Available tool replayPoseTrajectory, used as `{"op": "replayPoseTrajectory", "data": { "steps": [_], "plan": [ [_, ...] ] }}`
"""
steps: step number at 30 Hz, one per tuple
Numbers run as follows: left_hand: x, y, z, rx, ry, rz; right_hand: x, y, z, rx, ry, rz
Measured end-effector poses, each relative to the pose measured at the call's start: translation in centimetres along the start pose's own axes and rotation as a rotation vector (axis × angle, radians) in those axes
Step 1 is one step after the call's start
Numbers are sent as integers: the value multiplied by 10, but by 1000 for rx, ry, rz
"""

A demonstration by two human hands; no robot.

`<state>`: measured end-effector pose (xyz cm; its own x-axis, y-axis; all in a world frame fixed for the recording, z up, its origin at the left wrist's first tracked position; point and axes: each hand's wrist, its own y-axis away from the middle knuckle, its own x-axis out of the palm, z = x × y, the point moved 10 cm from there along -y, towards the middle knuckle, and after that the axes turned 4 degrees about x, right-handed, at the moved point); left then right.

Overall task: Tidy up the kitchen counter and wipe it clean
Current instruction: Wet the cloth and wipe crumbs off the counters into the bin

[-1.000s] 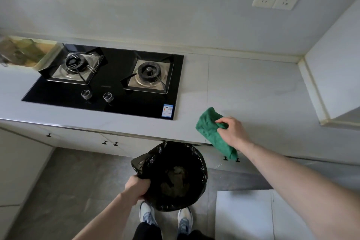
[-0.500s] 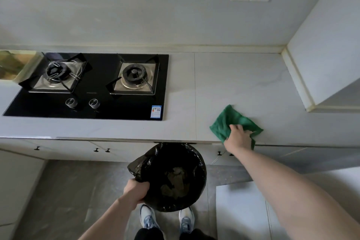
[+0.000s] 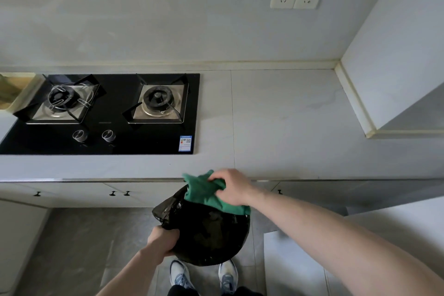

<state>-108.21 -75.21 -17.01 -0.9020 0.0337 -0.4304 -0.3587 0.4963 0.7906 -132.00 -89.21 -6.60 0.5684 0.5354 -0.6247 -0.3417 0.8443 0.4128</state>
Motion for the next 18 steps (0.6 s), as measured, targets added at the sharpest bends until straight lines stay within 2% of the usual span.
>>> {"op": "replayPoseTrajectory", "data": {
  "steps": [5,10,13,18],
  "plan": [
    [0,3,-2,-3,8,14,-110,0,-46,106,-94,-379],
    [-3,4,-3,-5,5,4,-187,19,-143,369,39,-638],
    [-3,4,-2,-10,5,17,-195,27,-193,546,96,-643],
    [-7,-3,1,-24,-2,5,-155,21,-219,705,126,-455]
  ]
}}
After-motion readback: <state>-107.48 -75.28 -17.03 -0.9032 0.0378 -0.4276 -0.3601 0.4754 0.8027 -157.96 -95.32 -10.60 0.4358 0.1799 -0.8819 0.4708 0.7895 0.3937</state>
